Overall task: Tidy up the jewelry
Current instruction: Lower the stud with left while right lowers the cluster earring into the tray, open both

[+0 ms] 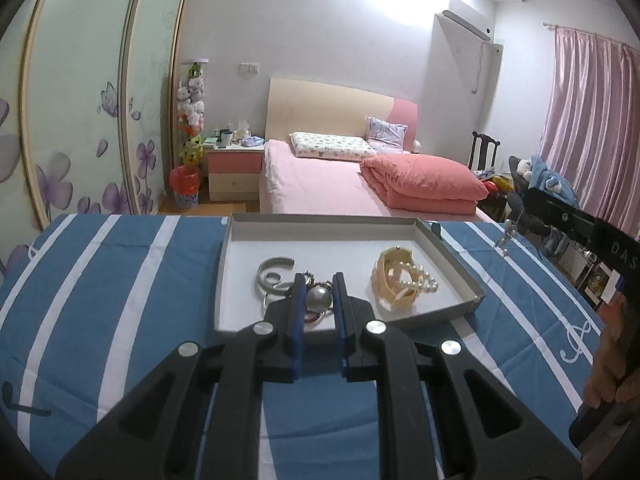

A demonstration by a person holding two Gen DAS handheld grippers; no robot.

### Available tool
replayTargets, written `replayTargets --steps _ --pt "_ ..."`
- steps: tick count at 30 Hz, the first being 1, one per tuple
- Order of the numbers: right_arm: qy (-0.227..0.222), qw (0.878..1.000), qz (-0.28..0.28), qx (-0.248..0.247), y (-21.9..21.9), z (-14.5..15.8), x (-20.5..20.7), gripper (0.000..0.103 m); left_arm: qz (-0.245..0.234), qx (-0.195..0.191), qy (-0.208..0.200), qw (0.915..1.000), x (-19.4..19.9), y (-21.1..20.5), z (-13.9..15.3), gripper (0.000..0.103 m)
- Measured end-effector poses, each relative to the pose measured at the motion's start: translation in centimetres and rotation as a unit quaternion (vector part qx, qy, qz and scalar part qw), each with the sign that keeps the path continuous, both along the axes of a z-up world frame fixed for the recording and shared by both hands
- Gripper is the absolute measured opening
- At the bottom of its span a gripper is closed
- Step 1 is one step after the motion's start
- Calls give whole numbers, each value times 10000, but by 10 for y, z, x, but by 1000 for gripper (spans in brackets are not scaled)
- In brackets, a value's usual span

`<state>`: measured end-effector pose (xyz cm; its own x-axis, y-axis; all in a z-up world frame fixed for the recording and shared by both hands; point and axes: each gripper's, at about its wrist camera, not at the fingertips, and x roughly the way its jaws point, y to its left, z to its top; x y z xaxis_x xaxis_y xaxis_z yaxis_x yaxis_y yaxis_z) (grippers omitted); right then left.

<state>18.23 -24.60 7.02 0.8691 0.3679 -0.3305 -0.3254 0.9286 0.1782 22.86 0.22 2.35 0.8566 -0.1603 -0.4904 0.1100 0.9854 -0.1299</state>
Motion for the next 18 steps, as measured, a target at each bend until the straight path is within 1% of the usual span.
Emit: replayTargets --steps 7,18 --pt "-152 9998 2 86 2 7 12 8 -6 51 -142 9999 17 -6 6 14" --pt "-143 9998 60 159 8 4 34 8 -5 96 -226 9997 46 -13 8 14"
